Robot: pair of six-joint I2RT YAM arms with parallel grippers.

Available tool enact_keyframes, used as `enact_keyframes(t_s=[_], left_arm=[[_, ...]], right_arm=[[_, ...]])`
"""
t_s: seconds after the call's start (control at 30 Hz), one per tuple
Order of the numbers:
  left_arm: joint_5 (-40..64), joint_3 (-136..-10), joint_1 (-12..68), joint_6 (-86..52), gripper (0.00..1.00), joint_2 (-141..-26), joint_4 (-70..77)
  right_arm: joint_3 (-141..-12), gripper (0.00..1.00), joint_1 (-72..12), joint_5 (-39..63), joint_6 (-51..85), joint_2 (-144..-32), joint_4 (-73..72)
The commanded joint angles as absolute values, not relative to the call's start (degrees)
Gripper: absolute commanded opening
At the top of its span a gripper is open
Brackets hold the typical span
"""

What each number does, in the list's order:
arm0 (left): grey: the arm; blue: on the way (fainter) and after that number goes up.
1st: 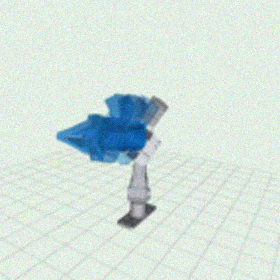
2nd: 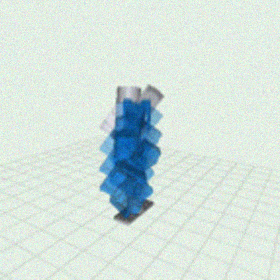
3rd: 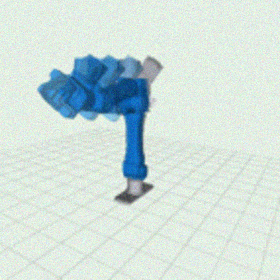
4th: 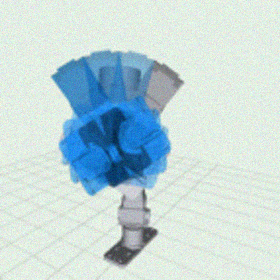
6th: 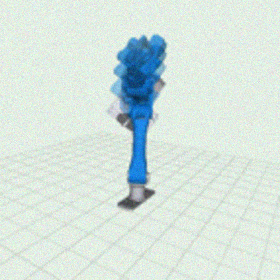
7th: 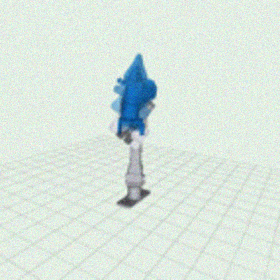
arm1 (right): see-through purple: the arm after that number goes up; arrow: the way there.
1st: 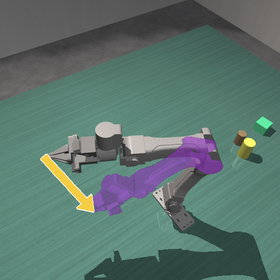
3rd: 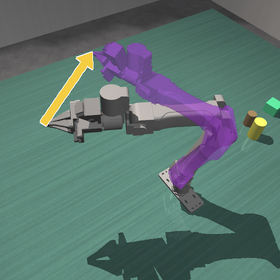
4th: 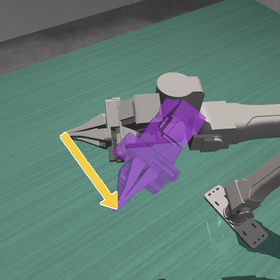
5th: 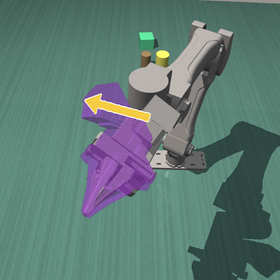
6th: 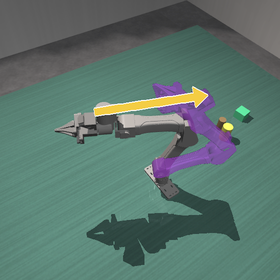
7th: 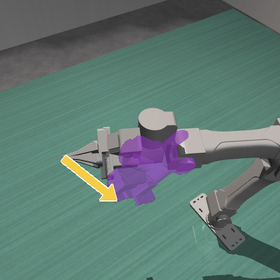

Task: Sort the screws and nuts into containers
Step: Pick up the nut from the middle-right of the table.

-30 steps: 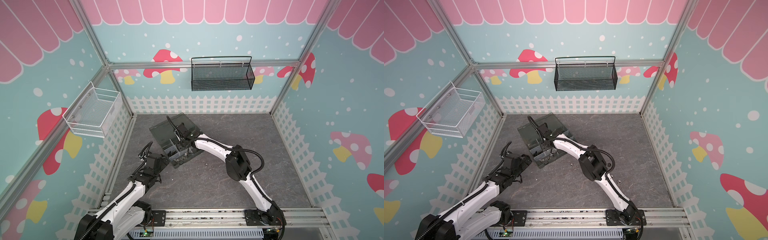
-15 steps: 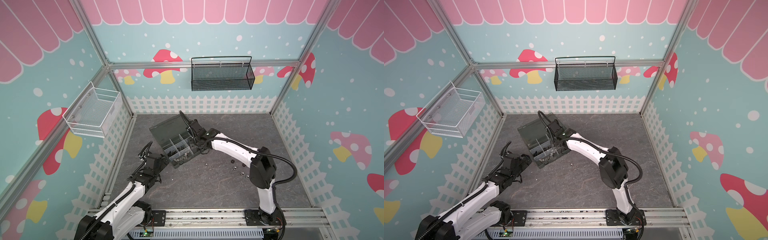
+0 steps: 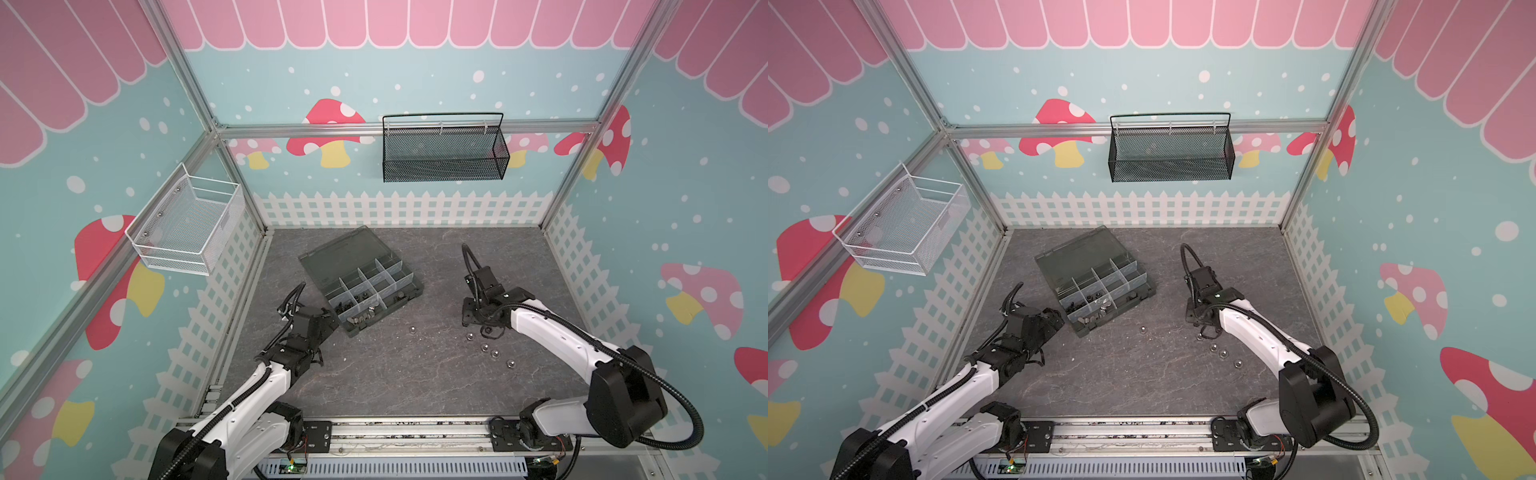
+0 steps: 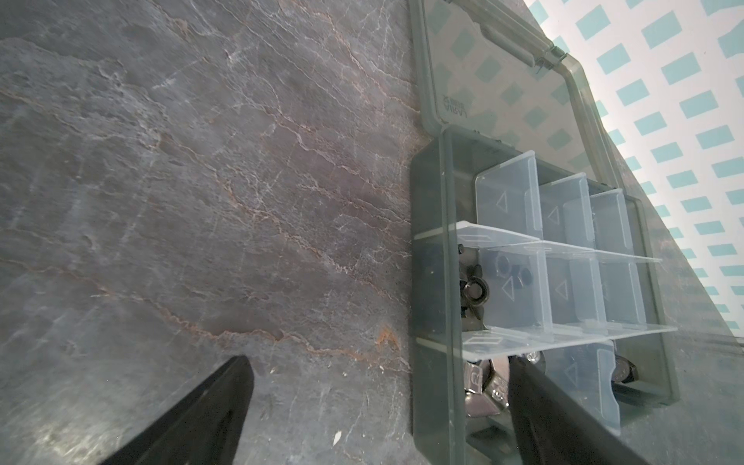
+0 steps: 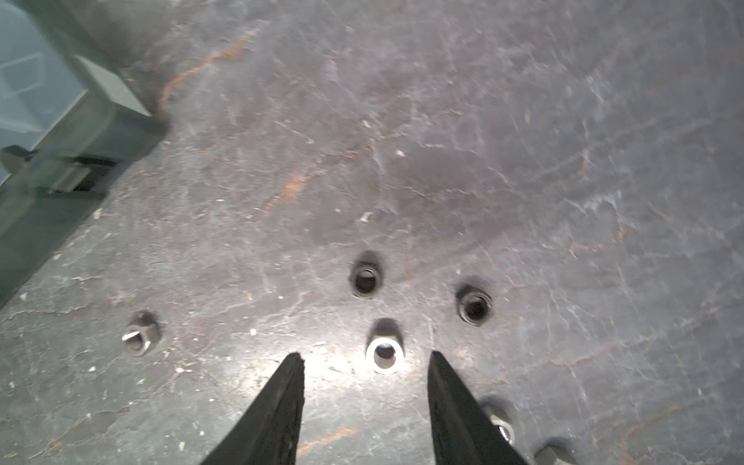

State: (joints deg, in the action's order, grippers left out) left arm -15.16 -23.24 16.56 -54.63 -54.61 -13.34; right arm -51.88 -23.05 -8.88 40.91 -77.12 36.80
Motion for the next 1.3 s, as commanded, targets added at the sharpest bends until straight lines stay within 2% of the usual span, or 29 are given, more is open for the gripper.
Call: enact_keyframes(t_s=[0.0,0.2,0.63,1.07,1.27], left_arm=[[-14.6,-23.3,16.2,-54.3,1.0,-54.8,-12.7],[-14.6,-23.4,16.2,-54.3,1.0,-55.3,-12.0],[-13.6,-24.1,16.1,-54.2,1.0,-57.5,-11.2],[-13.2,-24.4,16.1,-54.4,1.0,-58.3,-10.9],[-13.5,-24.2,16.1,-54.8,1.0,-58.3,-10.8]], right_arm=[[-48.6,0.53,-19.7,-5.3,41.7,-75.3,37.0],[-46.7,0.53,-15.3,-4.2,39.0,-77.8,36.0],[-48.0,0.49,-11.3,-3.7,33.2,-87.9,33.3],[-49.3,0.41,-9.1,-3.2,30.6,-93.1,31.3],[-48.7,0.3,-9.0,-2.5,30.3,-92.4,31.5]])
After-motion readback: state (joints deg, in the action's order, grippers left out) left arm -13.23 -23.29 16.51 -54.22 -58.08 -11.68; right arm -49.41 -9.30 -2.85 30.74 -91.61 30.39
